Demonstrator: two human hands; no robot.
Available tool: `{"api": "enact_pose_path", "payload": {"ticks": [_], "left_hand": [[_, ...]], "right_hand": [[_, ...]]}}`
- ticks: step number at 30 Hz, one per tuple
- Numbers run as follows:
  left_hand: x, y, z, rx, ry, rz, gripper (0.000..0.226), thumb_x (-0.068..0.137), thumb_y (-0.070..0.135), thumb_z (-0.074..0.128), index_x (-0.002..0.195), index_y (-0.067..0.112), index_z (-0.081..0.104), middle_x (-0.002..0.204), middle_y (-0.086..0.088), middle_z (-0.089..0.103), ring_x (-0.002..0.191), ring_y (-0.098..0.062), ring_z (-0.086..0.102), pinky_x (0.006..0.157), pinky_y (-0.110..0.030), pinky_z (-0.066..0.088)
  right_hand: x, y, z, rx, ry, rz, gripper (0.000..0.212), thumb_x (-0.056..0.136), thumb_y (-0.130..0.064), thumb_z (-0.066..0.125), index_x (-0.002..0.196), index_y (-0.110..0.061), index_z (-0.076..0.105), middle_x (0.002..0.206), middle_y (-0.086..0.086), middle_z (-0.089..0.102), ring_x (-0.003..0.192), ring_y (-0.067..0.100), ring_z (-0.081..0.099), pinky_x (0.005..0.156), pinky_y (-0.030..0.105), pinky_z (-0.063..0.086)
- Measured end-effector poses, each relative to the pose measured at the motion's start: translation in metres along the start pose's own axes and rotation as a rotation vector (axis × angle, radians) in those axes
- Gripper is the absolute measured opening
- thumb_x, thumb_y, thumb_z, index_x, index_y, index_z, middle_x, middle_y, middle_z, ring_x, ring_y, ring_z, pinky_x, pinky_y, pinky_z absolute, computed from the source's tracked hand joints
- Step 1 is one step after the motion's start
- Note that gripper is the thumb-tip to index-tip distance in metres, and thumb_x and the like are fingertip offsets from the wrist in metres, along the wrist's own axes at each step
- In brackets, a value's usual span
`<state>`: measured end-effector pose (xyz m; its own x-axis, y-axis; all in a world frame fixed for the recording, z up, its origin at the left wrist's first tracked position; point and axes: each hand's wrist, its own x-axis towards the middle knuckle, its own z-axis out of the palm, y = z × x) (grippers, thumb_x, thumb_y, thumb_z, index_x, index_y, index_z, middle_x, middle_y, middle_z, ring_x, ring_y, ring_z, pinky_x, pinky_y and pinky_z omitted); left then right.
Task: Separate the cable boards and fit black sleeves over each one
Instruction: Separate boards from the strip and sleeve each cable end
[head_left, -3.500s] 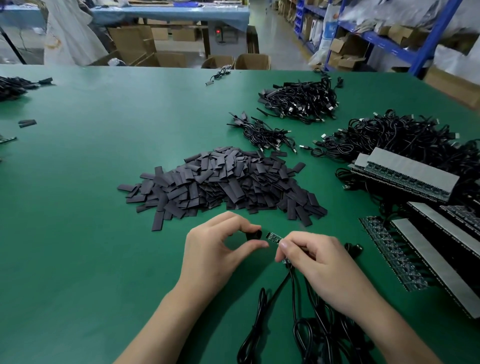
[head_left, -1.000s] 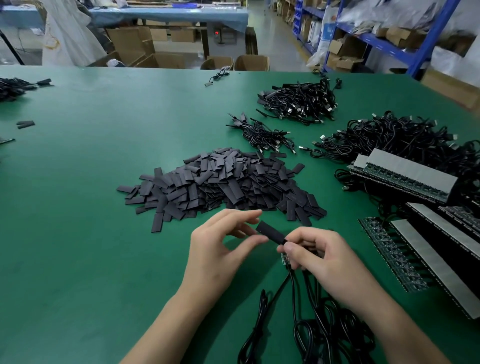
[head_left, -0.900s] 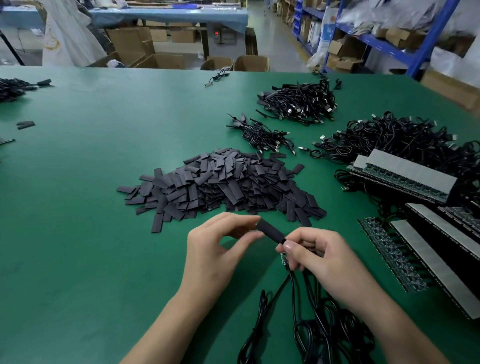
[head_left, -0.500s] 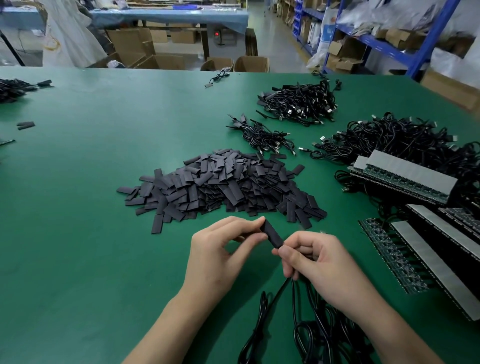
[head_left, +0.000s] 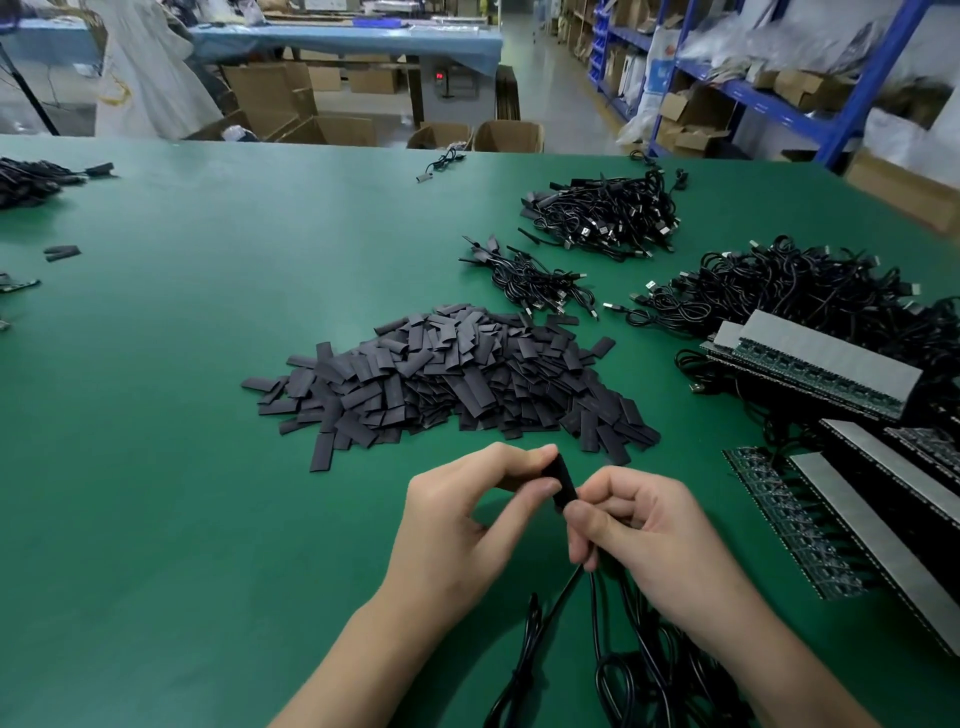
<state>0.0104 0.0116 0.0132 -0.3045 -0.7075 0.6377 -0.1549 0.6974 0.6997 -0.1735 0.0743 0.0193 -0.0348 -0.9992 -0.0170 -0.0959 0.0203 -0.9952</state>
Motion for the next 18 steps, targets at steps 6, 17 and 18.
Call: {"api": "enact_pose_path", "payload": {"ticks": [6,17,18], "left_hand": [[-0.002,0.008,0.005,-0.306,0.122,-0.267,0.013,0.089,0.017,0.076,0.095,0.026,0.068,0.087,0.006,0.075,0.08,-0.01,0.075,0.074,-0.017,0.055],[0.007,-0.002,-0.002,-0.694,0.342,-0.59,0.026,0.087,0.018,0.072,0.106,0.004,0.062,0.075,-0.013,0.075,0.074,-0.021,0.075,0.072,-0.028,0.06],[0.007,-0.002,-0.002,-0.707,0.343,-0.6,0.026,0.086,0.018,0.072,0.106,0.004,0.062,0.076,-0.014,0.075,0.075,-0.022,0.076,0.072,-0.028,0.06]], "right_hand": [[-0.005,-0.007,-0.001,-0.197,0.086,-0.096,0.018,0.086,-0.051,0.077,0.094,-0.035,0.075,0.089,-0.004,0.08,0.085,0.009,0.075,0.082,0.026,0.056],[-0.001,-0.004,-0.013,-0.748,0.087,-0.264,0.011,0.09,-0.05,0.072,0.092,-0.04,0.075,0.111,-0.034,0.069,0.128,-0.004,0.053,0.109,0.033,0.035],[-0.002,-0.005,-0.012,-0.746,0.073,-0.263,0.016,0.088,-0.055,0.071,0.093,-0.041,0.074,0.113,-0.034,0.069,0.129,-0.004,0.052,0.109,0.031,0.034]]}}
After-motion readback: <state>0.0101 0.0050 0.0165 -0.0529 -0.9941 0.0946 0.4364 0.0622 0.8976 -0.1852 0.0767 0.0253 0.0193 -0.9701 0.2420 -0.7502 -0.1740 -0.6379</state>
